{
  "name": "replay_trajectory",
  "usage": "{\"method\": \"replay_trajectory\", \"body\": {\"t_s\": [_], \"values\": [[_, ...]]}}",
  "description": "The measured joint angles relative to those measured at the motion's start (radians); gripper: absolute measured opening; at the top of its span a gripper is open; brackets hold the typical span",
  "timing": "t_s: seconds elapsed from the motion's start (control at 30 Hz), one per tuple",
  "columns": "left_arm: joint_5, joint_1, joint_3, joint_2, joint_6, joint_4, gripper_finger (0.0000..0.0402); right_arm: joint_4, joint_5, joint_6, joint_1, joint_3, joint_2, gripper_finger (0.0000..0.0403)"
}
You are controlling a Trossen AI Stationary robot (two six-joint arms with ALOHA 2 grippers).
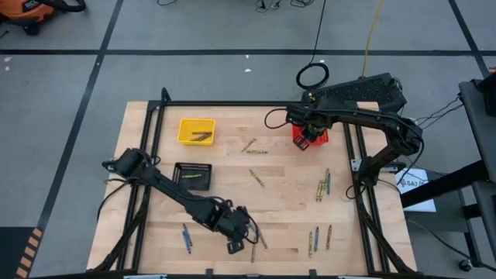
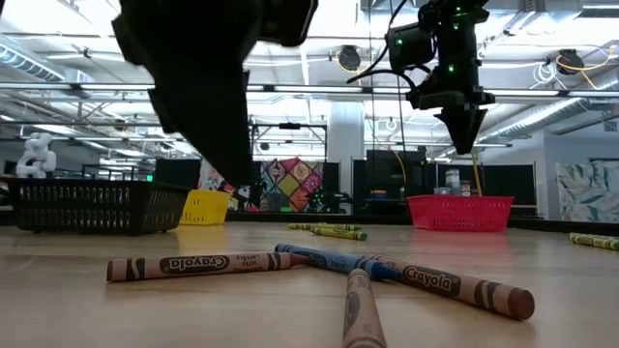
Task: Sort crayons
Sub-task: Put the brown crayon into the yellow bin
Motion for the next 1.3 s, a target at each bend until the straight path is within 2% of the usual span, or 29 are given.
{"method": "replay_trajectory", "body": {"t_s": [0.4,0.8,0.9,1.07,1.3], "values": [[0.021,-0.013,0.000,0.084,-0.015,0.042,0.0079,0.016,0.001,-0.006,0.000,0.000,0.000,0.0082],[0.008,-0.013,0.003,0.111,-0.036,0.015,0.0078,0.022,0.001,-0.006,0.000,0.000,0.000,0.0082],[0.000,-0.015,0.004,0.112,-0.010,-0.022,0.0064,0.022,0.001,-0.007,0.000,0.000,0.000,0.0082],[0.002,-0.016,0.004,0.112,0.014,-0.035,0.0014,0.023,0.001,-0.007,0.000,0.000,0.000,0.0082],[0.029,-0.021,0.003,0.113,0.048,-0.040,0.0005,0.024,0.001,-0.016,0.000,0.000,0.000,0.0082]]}}
